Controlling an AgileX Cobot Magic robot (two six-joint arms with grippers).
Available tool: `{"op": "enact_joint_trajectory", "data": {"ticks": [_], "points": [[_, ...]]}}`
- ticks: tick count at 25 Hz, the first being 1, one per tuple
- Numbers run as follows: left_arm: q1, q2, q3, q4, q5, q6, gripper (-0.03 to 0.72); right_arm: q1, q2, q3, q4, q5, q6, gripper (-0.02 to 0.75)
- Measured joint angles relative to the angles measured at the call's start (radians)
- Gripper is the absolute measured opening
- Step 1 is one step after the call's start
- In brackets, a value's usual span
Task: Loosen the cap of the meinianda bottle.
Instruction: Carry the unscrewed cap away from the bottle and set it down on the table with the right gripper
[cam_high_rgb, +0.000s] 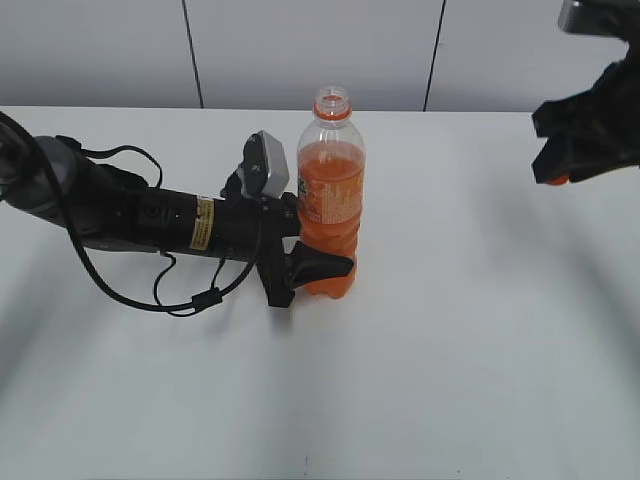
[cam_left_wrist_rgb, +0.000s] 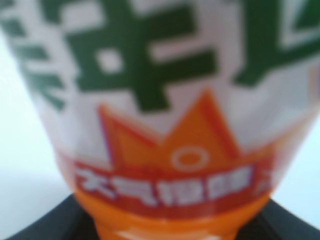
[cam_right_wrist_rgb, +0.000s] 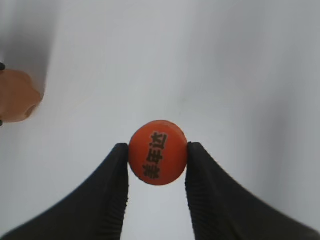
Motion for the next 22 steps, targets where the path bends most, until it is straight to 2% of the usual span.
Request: {"op": "enact_joint_trajectory", "data": {"ticks": [3,7,22], "points": [[0.000,0.000,0.000,0.000,0.000,0.000,0.401,0.000,0.000,0.126,0.035,-0.163,0.000,0.267],[0.000,0.000,0.000,0.000,0.000,0.000,0.401,0.000,0.024,0.205,0.048,-0.248,0.000,0.267],[0.000,0.000,0.000,0.000,-0.001,0.000,0.401,0.000,0.259,0.220,0.055,-0.431,-0.001,0.267]]}}
